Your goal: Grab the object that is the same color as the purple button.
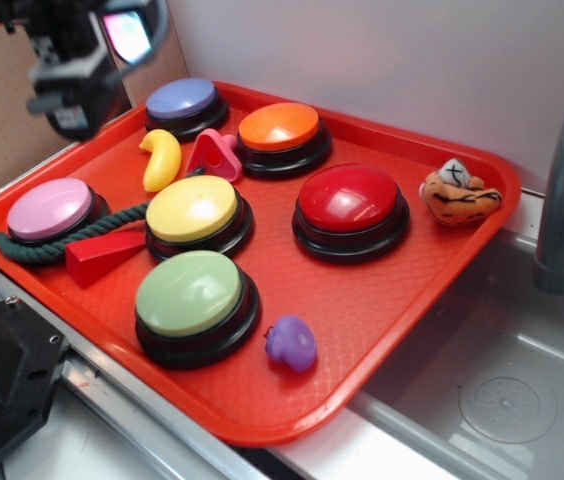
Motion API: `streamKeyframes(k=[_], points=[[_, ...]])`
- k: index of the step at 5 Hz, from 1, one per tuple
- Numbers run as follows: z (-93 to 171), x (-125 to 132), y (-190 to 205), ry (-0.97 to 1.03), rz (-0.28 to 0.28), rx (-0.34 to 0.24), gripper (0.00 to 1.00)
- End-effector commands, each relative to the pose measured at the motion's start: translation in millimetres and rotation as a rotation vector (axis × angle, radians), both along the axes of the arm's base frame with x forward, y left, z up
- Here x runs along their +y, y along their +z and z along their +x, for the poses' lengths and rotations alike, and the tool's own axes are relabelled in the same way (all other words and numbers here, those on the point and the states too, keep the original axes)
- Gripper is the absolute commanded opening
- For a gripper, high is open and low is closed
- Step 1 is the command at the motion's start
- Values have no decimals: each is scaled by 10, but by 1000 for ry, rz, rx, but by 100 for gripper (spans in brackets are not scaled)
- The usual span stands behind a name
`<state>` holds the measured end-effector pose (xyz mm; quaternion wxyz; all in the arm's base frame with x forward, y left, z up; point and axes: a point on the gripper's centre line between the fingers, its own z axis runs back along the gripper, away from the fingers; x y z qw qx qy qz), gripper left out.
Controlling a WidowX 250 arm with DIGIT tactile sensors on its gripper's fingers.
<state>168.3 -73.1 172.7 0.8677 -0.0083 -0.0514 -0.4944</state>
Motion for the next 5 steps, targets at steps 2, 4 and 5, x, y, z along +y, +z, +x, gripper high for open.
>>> streamKeyframes(k=[2,4,5], points=[[149,-635,-652,-279,-35,-97,100],[124,-831,-1034,-334,-91,-34,100],[115,-836,-1198,-386,-87,4,100]])
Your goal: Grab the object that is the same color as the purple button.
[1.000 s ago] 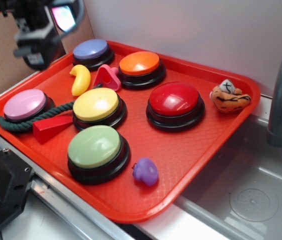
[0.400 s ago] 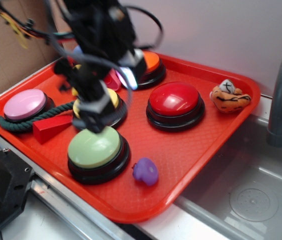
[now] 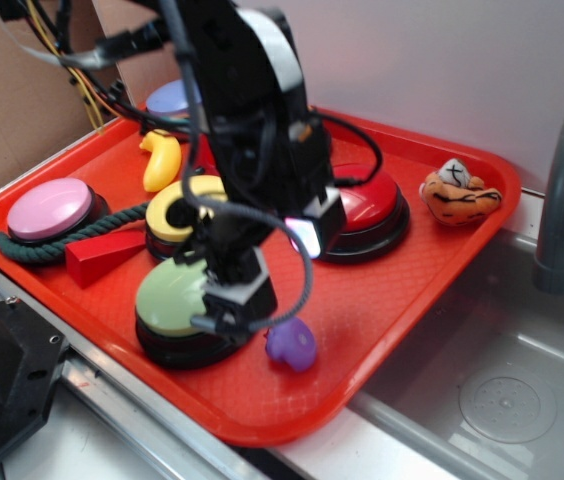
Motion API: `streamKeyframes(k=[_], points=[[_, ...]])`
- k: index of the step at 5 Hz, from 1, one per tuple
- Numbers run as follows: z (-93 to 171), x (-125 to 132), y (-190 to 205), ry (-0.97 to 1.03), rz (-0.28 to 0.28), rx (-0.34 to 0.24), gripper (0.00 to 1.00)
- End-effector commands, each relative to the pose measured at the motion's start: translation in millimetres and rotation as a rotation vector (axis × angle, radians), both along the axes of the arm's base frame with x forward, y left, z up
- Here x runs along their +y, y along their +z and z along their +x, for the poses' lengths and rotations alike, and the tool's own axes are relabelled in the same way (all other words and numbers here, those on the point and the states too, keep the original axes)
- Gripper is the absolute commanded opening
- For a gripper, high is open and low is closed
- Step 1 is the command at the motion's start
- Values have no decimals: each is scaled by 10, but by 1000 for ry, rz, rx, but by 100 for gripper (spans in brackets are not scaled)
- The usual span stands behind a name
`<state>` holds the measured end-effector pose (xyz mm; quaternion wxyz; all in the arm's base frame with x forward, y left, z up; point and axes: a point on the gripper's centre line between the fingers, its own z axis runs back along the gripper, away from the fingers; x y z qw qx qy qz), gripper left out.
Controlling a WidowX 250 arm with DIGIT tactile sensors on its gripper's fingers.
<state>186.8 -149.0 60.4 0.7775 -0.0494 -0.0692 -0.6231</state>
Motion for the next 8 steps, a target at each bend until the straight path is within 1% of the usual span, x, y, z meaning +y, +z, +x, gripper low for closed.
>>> streamKeyframes(k=[1,2,3,4,5,6,7,8], points=[[-94,-81,-228,-60,2,35,100],[-124,-38,-321,-52,0,59,100],[-122,-53,-351,-51,7,66,100],[-113,-75,-351,-58,21,61,4],[-103,-89,-340,-53,24,38,0],[-48,-62,-277,-16,24,28,0],[43,32,-17,74,-19,0,0],[140,217,328,225,-27,-20,0]])
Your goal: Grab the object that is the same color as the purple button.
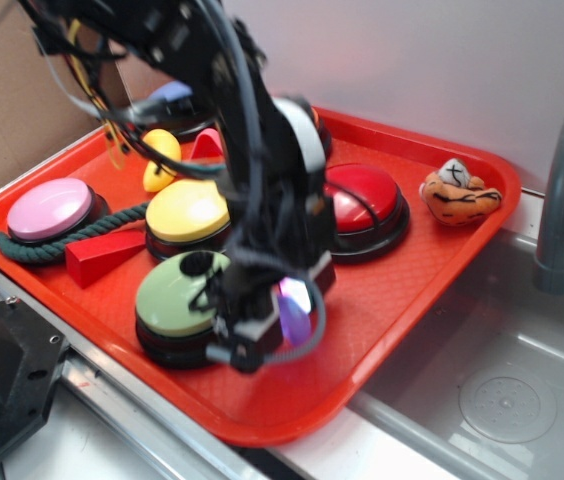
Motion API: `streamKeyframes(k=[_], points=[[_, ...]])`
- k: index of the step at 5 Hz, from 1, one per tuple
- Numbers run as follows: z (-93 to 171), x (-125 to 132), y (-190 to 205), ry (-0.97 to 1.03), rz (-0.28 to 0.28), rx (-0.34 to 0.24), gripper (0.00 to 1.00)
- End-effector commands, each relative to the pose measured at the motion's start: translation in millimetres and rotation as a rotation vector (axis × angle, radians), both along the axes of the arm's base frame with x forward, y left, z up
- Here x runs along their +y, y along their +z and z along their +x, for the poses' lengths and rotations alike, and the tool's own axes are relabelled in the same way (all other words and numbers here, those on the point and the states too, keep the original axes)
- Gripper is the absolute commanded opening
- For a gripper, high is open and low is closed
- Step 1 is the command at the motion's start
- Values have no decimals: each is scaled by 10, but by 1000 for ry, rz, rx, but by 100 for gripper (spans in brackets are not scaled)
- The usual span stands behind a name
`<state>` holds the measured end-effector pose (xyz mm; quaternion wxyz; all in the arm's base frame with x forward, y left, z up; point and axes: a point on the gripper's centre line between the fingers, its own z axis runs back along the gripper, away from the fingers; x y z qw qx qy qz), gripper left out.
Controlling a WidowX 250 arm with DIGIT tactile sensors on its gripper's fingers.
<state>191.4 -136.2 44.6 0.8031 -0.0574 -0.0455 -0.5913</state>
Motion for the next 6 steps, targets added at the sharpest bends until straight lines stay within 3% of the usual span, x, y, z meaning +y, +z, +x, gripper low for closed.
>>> streamKeyframes(k=[1,2,3,4,6], points=[[138,383,819,329,-25,-82,0],[136,682,1074,484,-17,-97,0],[110,999,1267,656,5,-72,0],[23,1222,1379,800,54,-48,0],[-92,1515,1375,999,95,2,0]])
